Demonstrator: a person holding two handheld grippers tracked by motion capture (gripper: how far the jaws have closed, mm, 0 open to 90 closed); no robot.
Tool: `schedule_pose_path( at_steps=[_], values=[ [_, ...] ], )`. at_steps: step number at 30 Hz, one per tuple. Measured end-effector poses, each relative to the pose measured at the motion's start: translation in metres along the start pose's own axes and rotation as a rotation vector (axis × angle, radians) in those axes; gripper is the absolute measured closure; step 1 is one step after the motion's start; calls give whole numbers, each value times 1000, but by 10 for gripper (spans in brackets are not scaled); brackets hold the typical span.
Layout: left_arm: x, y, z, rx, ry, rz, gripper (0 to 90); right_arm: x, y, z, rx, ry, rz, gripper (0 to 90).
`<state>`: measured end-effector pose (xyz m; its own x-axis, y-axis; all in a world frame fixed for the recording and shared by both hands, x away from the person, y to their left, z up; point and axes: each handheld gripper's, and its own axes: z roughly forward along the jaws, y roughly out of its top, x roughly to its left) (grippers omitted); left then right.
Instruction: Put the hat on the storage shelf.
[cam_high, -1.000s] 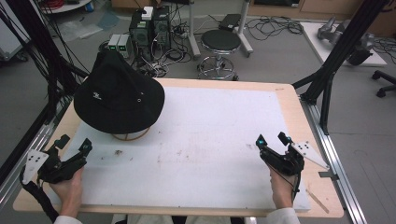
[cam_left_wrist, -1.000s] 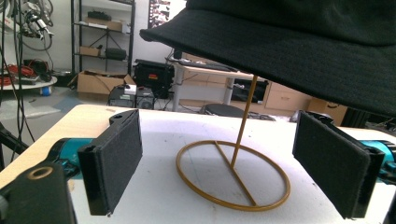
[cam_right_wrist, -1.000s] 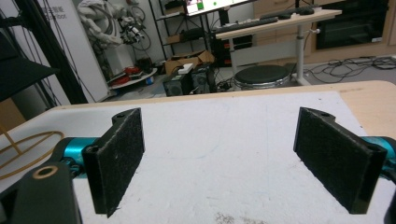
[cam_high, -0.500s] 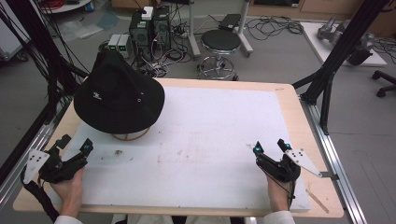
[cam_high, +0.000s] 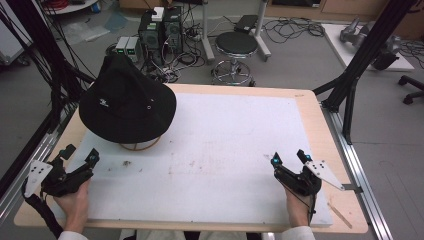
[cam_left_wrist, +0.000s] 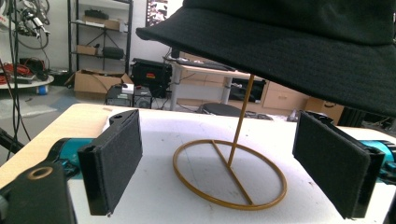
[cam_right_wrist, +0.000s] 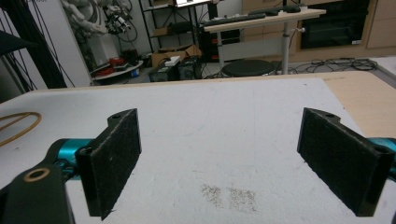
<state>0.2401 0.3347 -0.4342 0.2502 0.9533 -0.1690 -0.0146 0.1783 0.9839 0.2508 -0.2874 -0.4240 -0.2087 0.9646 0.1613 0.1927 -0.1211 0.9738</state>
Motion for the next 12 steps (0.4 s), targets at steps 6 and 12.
schedule_pose_path(
  at_steps=[6,12],
  values=[
    [1,0,0,2,2,-1,162,0,-1,1,11,2,-3,128],
    [1,0,0,1,1,-3,162,1,-2,1,16,7,-14,128]
  ],
)
